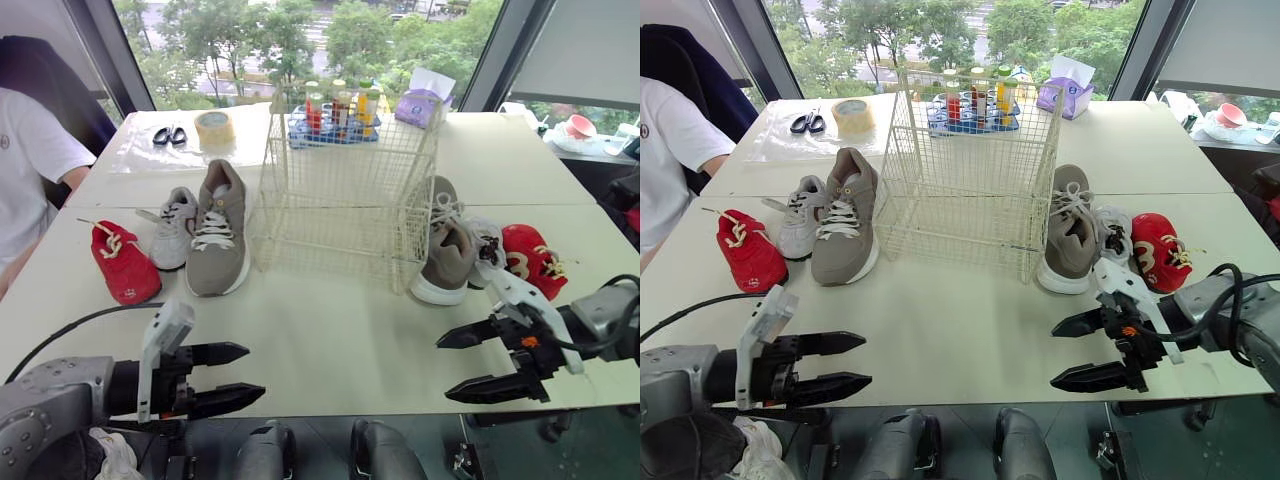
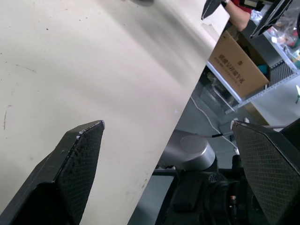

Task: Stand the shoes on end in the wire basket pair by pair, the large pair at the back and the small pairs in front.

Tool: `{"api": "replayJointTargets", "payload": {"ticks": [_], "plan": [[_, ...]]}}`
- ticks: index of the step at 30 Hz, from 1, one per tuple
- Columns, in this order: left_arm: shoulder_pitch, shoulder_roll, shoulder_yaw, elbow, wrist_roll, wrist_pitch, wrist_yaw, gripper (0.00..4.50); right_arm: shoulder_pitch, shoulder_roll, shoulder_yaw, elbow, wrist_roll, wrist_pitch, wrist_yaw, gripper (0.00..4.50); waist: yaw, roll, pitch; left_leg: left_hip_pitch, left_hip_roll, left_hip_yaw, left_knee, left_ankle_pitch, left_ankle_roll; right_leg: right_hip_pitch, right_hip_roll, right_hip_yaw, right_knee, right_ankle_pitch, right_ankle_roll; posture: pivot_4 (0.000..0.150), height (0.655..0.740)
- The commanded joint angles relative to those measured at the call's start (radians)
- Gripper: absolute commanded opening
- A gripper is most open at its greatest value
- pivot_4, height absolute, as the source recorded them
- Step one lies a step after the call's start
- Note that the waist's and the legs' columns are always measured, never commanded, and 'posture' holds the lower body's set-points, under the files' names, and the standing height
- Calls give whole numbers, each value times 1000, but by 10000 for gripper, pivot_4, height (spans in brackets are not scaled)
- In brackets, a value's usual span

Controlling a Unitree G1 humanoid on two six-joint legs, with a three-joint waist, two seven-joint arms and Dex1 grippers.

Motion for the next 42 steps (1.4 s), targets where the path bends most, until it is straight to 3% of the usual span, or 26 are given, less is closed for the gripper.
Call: {"api": "replayJointTargets", "payload": {"ticks": [1, 14, 19, 22, 26, 29, 33, 37, 42], "plan": [[-9, -22, -3, -8, 20, -26, 26, 44540, -23, 4, 4, -12, 9, -3, 6, 44616, 0, 0, 0, 0, 0, 0, 0, 0, 0, 0, 0, 0, 0, 0, 0, 1500, 7400], [-62, -61, -15, 16, 9, -18, 80, 44540, -37, 34, 6, -2, -8, -10, -36, 44616, 0, 0, 0, 1, 0, 0, 0, 0, 0, 2, 0, 0, 0, 0, 0, 1500, 7400], [-82, -52, -47, 41, 69, -33, 55, 44540, -38, 15, -17, -2, 35, 51, -31, 44616, 1, 0, 0, 1, 0, 0, 1, 0, 0, 2, 0, 0, 0, 0, 0, 1500, 7400], [-84, -20, -43, 76, 118, -59, -4, 44540, -149, -9, -95, 9, 184, 190, -68, 44616, -1, 0, 0, 1, 0, 0, 1, 0, 0, 2, 0, 0, 0, 0, 0, 1500, 7400], [-158, 77, 24, 154, 132, -65, -93, 44540, -452, -8, -131, 100, 335, 289, -131, 44616, -2, 1, 0, 1, 0, 0, 1, 0, 0, -1, 1, 0, 2, 0, -1, 1500, 7400], [-275, 153, 62, 186, 93, -47, -140, 44540, -663, -4, -27, 152, 253, 248, -101, 44616, 1, 1, 0, 0, 1, -1, 0, -1, -3, -7, 1, -1, 2, 0, -1, 1500, 7400], [-422, 194, 57, 184, 44, -28, -154, 44540, -862, 59, 234, 230, -15, 83, -22, 44616, -5, 0, 0, -3, 0, 2, 0, 0, 0, -6, 0, 1, 1, 1, 0, 1500, 7400], [-511, 178, 34, 156, 21, -26, -125, 44540, -948, 166, 466, 359, -278, -81, 42, 44616, -19, 0, 0, -4, 0, 6, 1, 2, -3, -6, 0, 3, 2, 3, 4, 1500, 7400], [-531, 139, 37, 94, -40, -6, -57, 44540, -992, 269, 607, 505, -479, -195, 95, 44616, -23, 0, 0, -4, 0, 6, 2, 5, -7, -8, 0, 3, 8, 3, 6, 1500, 7400]]}}
